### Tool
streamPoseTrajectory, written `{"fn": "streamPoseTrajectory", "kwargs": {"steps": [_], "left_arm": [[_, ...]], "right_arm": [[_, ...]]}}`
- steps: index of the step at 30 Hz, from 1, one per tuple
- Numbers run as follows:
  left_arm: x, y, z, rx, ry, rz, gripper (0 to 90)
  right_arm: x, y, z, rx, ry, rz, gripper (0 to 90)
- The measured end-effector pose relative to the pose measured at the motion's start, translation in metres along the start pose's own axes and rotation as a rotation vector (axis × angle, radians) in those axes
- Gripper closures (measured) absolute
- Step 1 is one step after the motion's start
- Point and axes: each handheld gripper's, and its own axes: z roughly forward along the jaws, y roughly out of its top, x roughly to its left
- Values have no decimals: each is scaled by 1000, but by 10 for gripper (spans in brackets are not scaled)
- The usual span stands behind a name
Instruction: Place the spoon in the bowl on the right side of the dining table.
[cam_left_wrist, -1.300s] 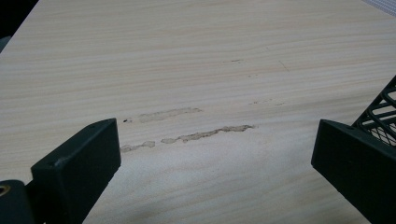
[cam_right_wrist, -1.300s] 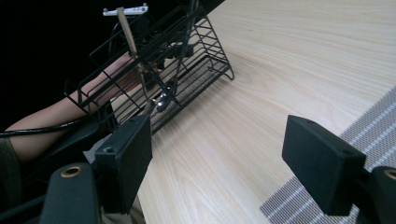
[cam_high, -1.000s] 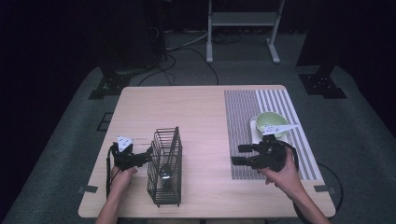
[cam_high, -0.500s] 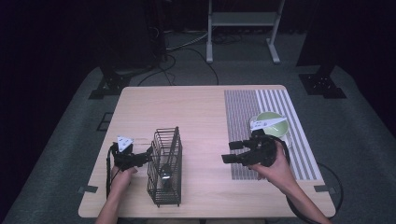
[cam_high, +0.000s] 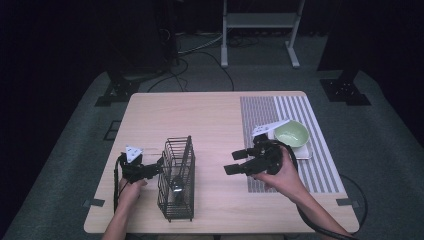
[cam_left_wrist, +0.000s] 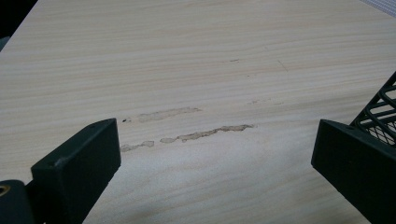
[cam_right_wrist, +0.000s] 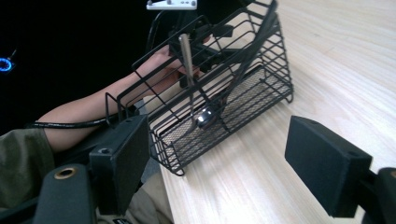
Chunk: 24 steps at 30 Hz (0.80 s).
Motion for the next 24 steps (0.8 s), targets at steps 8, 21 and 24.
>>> {"fn": "streamPoseTrajectory", "kwargs": {"steps": [8,21,24], "left_arm": [[0,0,0,0,0,1,4],[0,0,0,0,-1,2,4],[0,0,0,-1,-2,0,4]], "right_arm": [[8,11,13,45,5,-14,210],[21,30,34,80,15,-54,211],[22,34,38,80,18,-57,211]]}}
